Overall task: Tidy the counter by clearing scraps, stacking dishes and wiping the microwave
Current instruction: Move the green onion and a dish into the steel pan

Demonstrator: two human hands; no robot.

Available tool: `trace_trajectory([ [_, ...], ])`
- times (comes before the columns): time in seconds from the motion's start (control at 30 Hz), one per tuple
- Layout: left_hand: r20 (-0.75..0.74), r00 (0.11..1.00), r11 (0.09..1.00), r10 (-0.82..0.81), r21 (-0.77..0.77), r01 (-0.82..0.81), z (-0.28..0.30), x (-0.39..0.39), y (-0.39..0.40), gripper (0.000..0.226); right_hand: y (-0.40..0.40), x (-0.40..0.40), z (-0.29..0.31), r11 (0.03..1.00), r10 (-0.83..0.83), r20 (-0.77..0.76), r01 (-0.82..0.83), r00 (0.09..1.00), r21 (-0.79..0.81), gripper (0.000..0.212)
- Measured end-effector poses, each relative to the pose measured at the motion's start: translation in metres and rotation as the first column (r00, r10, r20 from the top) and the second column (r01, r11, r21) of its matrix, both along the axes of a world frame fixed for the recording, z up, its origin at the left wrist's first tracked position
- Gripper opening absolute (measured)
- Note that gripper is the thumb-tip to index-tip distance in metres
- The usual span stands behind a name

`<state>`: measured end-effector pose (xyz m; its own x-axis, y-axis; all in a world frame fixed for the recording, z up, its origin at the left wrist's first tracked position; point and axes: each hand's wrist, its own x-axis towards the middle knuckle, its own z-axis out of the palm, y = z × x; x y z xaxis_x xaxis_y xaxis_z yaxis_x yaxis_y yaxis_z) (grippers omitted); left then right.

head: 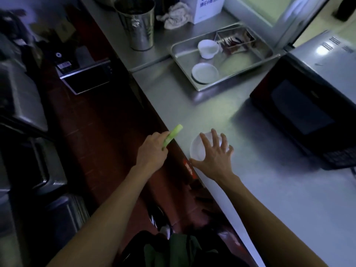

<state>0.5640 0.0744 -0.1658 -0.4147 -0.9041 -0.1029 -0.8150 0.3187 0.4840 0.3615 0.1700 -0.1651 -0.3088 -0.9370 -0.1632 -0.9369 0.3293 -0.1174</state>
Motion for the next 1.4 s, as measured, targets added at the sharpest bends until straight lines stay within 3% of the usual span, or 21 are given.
trace_trajectory([
  [0.33,0.017,0.998,0.998,-0.058,-0.004,0.058,0.005,0.003,-0.097,0.059,-0.086,0.008,0.0,0.997,-0.063,0.051,0.065,0.997,-0.045,0.103],
  [0.67,0.066,0.981,0.983,-0.182,-0.015,0.184,0.026,-0.066,-0.233,0.055,-0.184,-0.046,-0.005,0.977,-0.175,0.118,0.187,0.977,-0.1,0.102],
  [1.4,-0.004,0.893,0.893,-0.449,-0.003,0.449,0.028,-0.194,-0.412,0.051,-0.335,-0.115,-0.002,0.895,-0.421,0.119,0.433,0.899,-0.109,0.098],
])
